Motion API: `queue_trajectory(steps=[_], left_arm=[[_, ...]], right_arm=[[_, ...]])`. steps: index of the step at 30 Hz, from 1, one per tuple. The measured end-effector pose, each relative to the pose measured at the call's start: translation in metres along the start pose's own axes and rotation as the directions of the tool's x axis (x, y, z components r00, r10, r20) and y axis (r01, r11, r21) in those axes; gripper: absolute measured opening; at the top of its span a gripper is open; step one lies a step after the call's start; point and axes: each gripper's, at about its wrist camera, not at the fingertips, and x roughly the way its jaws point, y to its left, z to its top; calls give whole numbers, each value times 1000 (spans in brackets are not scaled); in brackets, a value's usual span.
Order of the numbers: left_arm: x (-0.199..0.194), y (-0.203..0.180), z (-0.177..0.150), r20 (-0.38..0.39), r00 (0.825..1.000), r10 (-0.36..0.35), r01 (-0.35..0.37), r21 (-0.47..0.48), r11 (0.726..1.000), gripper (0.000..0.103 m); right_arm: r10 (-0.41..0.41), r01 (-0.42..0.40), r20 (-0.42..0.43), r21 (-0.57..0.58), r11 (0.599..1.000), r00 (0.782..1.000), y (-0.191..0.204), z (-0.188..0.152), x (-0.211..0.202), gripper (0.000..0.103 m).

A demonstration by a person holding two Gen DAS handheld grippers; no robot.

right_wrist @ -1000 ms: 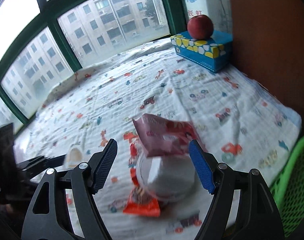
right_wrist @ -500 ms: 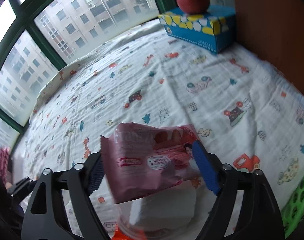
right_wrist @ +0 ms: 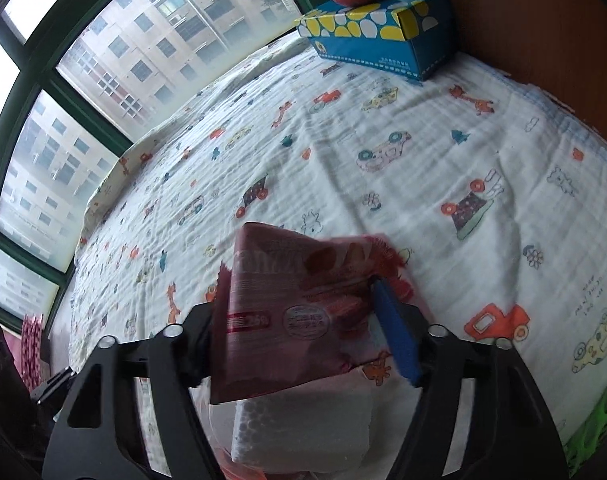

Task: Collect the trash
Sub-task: 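Grasp the pink snack wrapper with the right gripper while the left holds the dessert cup, then drop the pink wrapper into the basket with the right gripper while the left drops the dessert cup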

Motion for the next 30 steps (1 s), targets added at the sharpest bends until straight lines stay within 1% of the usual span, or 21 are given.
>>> queue_trajectory(steps=[4, 7, 10, 18, 19, 25, 30], left_arm=[[-2, -3, 1, 4, 1000, -3, 3, 7, 1000, 66], [-4, -6, 2, 8, 1000, -9, 9, 13, 1000, 66], [-6, -13, 3, 18, 1000, -21, 20, 24, 1000, 66], [-12, -28, 4, 34, 999, -34, 32, 43, 999, 66], [-13, -30, 4, 36, 999, -35, 34, 45, 998, 66], [-16, -45, 7, 46, 998, -53, 50, 71, 996, 66], [-17, -64, 10, 52, 995, -84, 79, 99, 992, 66]], right_arm=[[28, -28, 31, 4, 1000, 999, -2, -6, -12, 52], [47, -46, 55, -6, 999, 997, 0, -9, -25, 45], [53, -53, 78, -8, 999, 996, 1, -12, -37, 40], [67, -69, 128, 15, 997, 989, -5, -24, -65, 31], [61, -63, 138, 11, 998, 989, -4, -25, -68, 28], [62, -66, 189, 18, 998, 980, -8, -33, -100, 23], [53, -60, 239, 24, 998, 970, -14, -42, -131, 21]])
